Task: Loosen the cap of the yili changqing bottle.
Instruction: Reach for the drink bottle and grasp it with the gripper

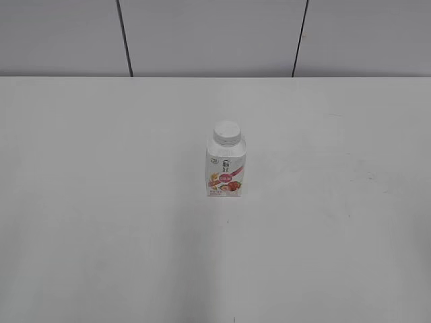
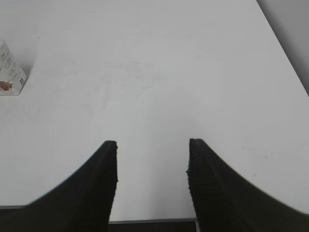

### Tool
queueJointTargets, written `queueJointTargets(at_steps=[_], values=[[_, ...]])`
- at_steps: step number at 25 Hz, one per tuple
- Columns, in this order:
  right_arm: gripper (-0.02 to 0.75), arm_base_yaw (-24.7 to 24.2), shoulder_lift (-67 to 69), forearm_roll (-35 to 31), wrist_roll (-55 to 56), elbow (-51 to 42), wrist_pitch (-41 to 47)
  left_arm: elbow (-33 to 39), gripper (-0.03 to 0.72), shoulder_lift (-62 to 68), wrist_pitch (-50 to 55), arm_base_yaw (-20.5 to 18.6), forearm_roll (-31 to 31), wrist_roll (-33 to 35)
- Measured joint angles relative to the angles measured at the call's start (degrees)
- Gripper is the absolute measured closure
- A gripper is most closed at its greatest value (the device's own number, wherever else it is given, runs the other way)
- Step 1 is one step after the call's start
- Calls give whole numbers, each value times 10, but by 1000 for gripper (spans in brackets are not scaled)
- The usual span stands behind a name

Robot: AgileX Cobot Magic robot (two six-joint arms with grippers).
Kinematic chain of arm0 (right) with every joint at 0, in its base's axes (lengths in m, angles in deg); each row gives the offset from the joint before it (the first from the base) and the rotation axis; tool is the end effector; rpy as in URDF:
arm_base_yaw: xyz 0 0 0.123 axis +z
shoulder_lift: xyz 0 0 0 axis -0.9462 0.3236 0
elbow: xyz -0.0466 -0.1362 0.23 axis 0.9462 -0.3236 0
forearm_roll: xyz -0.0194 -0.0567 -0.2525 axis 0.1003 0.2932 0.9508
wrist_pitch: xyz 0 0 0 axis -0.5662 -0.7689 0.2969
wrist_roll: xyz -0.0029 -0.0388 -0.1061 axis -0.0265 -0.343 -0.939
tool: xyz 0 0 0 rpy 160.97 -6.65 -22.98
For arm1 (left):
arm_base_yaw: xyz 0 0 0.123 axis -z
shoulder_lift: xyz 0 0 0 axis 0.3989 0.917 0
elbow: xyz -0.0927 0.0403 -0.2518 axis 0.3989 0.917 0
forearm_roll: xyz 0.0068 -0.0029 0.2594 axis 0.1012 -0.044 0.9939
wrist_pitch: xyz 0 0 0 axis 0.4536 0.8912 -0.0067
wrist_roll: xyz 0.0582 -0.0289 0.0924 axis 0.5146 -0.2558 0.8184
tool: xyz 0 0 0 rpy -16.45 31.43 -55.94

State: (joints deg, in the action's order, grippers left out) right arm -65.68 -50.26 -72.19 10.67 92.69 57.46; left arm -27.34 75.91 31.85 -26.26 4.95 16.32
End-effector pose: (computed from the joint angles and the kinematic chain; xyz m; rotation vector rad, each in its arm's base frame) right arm 0.0311 0.0010 0.2721 -0.0960 2.0521 0.0350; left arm 0.0323 0.0041 0.2772 -0.1881 2.0070 -0.0263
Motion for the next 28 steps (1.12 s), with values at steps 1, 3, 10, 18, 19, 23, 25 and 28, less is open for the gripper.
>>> queueJointTargets(at_steps=[1, 3, 10, 18, 19, 23, 25, 28], values=[[350, 0, 0, 0, 0, 0, 0, 0, 152, 0, 0, 0, 0, 0], [350, 0, 0, 0, 0, 0, 0, 0, 152, 0, 0, 0, 0, 0], [350, 0, 0, 0, 0, 0, 0, 0, 152, 0, 0, 0, 0, 0], [350, 0, 0, 0, 0, 0, 0, 0, 152, 0, 0, 0, 0, 0], [350, 0, 0, 0, 0, 0, 0, 0, 152, 0, 0, 0, 0, 0], [350, 0, 0, 0, 0, 0, 0, 0, 152, 0, 0, 0, 0, 0], [350, 0, 0, 0, 0, 0, 0, 0, 152, 0, 0, 0, 0, 0], [350, 0, 0, 0, 0, 0, 0, 0, 152, 0, 0, 0, 0, 0]])
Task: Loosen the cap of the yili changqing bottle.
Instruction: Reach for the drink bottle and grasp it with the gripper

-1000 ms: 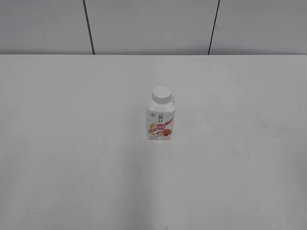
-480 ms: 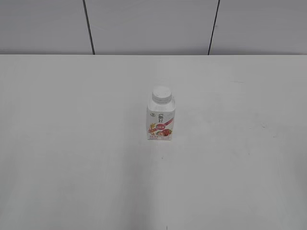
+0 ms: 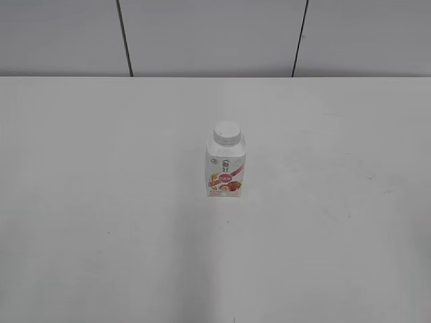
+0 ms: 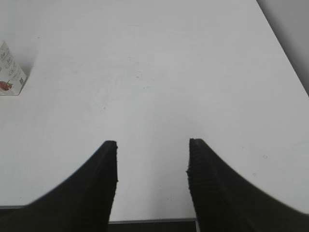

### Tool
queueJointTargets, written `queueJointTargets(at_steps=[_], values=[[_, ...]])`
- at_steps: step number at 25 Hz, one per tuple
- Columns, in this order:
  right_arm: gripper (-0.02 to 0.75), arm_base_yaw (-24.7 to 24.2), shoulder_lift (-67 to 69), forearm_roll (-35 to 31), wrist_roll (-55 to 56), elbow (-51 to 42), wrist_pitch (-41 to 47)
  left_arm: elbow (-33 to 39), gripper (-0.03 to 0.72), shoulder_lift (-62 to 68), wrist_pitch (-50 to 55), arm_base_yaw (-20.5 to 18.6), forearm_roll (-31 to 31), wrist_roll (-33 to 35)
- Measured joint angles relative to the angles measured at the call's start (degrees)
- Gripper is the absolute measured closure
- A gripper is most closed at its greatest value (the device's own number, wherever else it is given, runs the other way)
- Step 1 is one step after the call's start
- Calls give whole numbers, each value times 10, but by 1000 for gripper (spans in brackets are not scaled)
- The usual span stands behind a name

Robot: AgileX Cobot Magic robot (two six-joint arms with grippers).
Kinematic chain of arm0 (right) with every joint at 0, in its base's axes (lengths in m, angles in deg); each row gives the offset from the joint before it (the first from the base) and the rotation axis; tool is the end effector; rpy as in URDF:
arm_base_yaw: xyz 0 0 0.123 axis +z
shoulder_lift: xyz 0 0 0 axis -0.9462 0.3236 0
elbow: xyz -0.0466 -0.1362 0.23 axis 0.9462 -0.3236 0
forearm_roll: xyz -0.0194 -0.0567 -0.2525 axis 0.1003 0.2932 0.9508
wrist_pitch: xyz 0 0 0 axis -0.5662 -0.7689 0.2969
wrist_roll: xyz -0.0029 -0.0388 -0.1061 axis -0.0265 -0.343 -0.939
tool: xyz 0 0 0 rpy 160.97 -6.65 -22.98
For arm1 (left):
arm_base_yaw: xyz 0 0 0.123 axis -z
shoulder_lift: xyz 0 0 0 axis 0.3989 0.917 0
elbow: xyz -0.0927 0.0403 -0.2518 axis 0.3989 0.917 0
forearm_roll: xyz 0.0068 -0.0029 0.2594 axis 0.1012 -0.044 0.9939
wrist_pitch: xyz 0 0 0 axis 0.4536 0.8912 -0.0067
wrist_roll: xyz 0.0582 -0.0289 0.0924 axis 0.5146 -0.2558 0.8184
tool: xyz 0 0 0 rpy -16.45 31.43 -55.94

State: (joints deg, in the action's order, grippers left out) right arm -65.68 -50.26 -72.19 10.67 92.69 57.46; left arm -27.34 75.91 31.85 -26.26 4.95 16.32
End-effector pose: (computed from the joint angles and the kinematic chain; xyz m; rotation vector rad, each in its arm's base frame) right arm 0.0311 0.0010 0.2721 -0.0960 2.0521 0.0350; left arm 0.0323 0.0041 0.2772 -0.1881 2.0070 -0.0263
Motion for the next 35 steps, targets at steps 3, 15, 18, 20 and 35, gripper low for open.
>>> queueJointTargets(at_steps=[3, 15, 18, 20, 35], values=[[350, 0, 0, 0, 0, 0, 0, -2, 152, 0, -4, 0, 0, 2], [350, 0, 0, 0, 0, 0, 0, -47, 152, 139, -176, 0, -39, 113], [350, 0, 0, 0, 0, 0, 0, -49, 152, 185, -249, 0, -88, 147], [350, 0, 0, 0, 0, 0, 0, -49, 152, 223, -297, 0, -118, 179], [350, 0, 0, 0, 0, 0, 0, -49, 152, 545, -554, 0, -172, 242]])
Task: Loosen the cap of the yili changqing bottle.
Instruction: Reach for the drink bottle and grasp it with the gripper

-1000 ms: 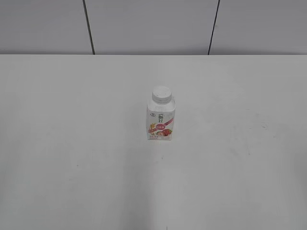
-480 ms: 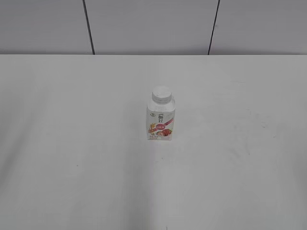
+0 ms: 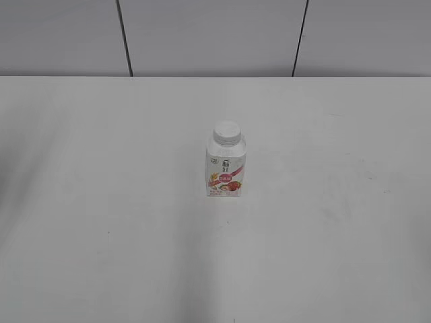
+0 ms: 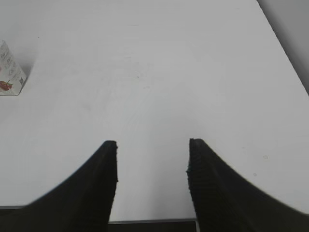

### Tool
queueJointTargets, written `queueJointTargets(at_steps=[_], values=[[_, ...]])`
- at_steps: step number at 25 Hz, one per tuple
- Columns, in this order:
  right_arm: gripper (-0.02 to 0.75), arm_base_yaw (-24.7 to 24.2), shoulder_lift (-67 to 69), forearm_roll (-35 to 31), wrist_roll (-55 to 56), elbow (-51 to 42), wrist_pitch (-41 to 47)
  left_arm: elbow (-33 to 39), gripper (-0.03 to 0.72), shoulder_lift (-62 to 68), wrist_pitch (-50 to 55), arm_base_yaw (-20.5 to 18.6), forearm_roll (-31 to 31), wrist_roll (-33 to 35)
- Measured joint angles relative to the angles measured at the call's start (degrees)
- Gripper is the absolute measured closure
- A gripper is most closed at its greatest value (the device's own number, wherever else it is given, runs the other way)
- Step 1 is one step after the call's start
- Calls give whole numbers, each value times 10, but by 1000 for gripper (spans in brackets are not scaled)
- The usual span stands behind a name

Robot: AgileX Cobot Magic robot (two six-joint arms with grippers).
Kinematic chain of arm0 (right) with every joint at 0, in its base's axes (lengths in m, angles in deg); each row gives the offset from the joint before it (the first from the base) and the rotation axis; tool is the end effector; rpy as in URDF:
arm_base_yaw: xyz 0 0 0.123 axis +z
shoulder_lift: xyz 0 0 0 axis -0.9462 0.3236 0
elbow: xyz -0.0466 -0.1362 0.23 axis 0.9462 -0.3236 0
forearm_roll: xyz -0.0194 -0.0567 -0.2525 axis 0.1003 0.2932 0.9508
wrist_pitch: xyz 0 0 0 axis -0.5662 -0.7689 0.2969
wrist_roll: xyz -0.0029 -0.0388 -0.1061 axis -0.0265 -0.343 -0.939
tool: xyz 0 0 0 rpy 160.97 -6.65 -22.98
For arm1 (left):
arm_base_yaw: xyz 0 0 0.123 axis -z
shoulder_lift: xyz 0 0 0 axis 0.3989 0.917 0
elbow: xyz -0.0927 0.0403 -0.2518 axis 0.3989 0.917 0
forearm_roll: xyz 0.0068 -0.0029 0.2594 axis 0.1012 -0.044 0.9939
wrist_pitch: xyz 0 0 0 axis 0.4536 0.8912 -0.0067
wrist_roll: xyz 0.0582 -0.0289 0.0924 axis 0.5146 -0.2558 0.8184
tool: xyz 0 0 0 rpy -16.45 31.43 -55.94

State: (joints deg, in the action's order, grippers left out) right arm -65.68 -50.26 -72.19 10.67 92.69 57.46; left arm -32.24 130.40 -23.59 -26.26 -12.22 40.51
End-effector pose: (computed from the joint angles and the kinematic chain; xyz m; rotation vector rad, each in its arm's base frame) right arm 0.0311 0.0010 0.2721 -0.0960 2.0521 0.0350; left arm 0.2358 0.0086 0.2813 -0.0182 1.9104 0.0172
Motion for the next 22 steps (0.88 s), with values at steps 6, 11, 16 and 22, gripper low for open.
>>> queueJointTargets(at_steps=[6, 11, 16, 22], values=[[350, 0, 0, 0, 0, 0, 0, 0, 152, 61, -41, 0, 10, -1], [350, 0, 0, 0, 0, 0, 0, 30, 152, 94, -134, 0, 151, -159], [350, 0, 0, 0, 0, 0, 0, 51, 152, 144, -244, 0, 332, -334], [350, 0, 0, 0, 0, 0, 0, 51, 152, 219, -350, 0, 476, -383]])
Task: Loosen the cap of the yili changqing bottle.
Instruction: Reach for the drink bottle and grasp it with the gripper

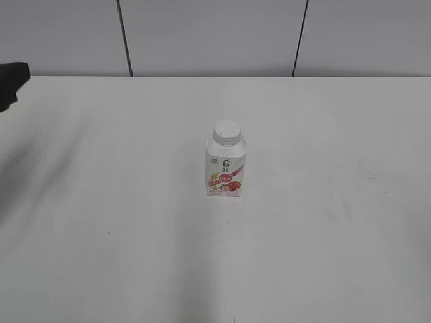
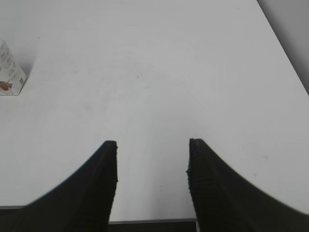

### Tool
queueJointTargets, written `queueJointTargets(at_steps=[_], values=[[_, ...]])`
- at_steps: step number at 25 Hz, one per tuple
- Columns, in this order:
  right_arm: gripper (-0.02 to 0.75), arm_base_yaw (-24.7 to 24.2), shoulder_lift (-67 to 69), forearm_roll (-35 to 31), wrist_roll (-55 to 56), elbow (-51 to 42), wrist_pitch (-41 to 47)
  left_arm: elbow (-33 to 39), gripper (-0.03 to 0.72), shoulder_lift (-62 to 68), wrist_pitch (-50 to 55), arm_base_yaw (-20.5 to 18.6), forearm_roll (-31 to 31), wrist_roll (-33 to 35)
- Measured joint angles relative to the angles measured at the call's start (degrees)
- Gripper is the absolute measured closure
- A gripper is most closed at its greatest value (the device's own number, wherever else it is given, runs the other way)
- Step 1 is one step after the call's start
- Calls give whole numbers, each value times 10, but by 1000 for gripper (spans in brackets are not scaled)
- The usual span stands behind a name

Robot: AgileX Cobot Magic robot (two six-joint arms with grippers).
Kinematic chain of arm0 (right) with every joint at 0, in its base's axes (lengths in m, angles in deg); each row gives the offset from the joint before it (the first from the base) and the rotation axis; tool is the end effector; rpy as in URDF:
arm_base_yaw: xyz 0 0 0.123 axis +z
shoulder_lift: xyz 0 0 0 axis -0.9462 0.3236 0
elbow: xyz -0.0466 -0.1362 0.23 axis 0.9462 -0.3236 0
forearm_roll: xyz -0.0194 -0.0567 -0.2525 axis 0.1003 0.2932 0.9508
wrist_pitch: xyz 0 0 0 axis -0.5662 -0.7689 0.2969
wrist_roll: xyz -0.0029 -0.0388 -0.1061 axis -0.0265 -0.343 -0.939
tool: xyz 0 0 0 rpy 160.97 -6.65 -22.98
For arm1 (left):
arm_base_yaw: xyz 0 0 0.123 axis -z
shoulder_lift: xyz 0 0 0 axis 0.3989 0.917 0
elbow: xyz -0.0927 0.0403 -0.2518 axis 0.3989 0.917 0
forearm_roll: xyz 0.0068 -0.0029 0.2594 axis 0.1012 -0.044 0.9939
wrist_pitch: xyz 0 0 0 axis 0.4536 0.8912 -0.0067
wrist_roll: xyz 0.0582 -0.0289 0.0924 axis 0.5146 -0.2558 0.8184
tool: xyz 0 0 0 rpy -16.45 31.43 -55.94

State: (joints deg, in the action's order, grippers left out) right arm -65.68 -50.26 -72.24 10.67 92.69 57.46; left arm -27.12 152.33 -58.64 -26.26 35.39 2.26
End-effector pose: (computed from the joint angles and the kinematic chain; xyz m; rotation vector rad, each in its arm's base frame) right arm 0.0311 0.0011 0.2721 -0.0961 2.0522 0.0361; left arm 0.2864 -0.0159 0.2081 0.2443 1.8179 -0.1328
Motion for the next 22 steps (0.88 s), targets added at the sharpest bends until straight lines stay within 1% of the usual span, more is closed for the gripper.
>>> queueJointTargets(at_steps=[3, 6, 8, 11, 13, 16, 20, 22], values=[[350, 0, 0, 0, 0, 0, 0, 0, 152, 46, -62, 0, 58, -1], [350, 0, 0, 0, 0, 0, 0, 1, 152, 88, -154, 0, 141, -5], [350, 0, 0, 0, 0, 0, 0, -1, 152, 115, -208, 0, 198, -23], [350, 0, 0, 0, 0, 0, 0, -12, 152, 163, -257, 0, 279, -52], [350, 0, 0, 0, 0, 0, 0, -27, 152, 200, -291, 0, 326, -60], [350, 0, 0, 0, 0, 0, 0, -67, 152, 251, -323, 0, 397, -78], [350, 0, 0, 0, 0, 0, 0, -142, 152, 317, -340, 0, 506, -114], [350, 0, 0, 0, 0, 0, 0, -184, 147, 349, -362, 0, 543, -138]])
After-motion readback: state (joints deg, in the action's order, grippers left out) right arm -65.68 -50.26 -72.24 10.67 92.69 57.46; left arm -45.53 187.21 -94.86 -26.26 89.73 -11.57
